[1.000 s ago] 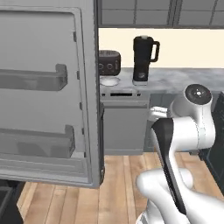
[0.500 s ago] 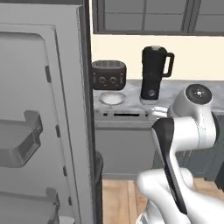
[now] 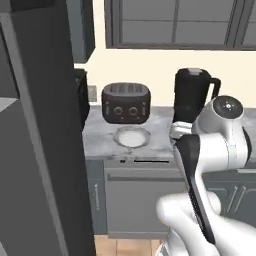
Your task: Pick the orange and tangerine from the fridge and place them on the plate next to the blender to make a fruit smoothie.
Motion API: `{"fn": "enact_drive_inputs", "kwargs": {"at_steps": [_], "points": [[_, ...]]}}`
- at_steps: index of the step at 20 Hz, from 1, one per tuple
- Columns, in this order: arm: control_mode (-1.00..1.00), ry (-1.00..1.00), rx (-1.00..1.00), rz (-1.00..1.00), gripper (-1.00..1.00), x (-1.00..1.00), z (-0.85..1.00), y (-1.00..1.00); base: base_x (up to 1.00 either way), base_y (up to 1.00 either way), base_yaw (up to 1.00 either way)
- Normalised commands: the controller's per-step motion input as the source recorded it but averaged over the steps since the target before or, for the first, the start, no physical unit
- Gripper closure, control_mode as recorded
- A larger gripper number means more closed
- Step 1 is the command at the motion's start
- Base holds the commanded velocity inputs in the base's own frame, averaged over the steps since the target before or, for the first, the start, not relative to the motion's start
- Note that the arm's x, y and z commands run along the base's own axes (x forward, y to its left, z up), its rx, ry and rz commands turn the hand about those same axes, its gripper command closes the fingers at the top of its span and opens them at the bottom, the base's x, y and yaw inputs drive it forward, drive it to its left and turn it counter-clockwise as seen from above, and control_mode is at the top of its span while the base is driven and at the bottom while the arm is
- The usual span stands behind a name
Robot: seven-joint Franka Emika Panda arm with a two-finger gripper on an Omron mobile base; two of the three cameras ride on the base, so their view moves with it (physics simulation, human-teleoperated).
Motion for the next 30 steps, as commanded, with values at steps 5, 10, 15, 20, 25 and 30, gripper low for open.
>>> {"fn": "enact_drive_inputs", "kwargs": {"at_steps": [5,10,15,20,25,30], "points": [[1.0,0.0,0.0,0.0,1.0,0.0,0.0,0.0,0.56,0.54,0.0],[1.0,0.0,0.0,0.0,1.0,0.0,0.0,0.0,0.69,0.22,0.0],[-1.0,0.16,0.02,0.02,1.0,0.6,-0.29,0.0,0.39,0.0,0.0],[-1.0,0.3,0.0,0.06,1.0,0.91,-0.89,0.0,0.0,0.0,0.0],[-1.0,0.24,0.0,0.05,1.0,0.66,-0.98,0.0,0.0,0.0,0.0],[-1.0,0.17,0.0,0.05,1.0,0.69,-0.78,0.0,0.0,0.0,0.0]]}}
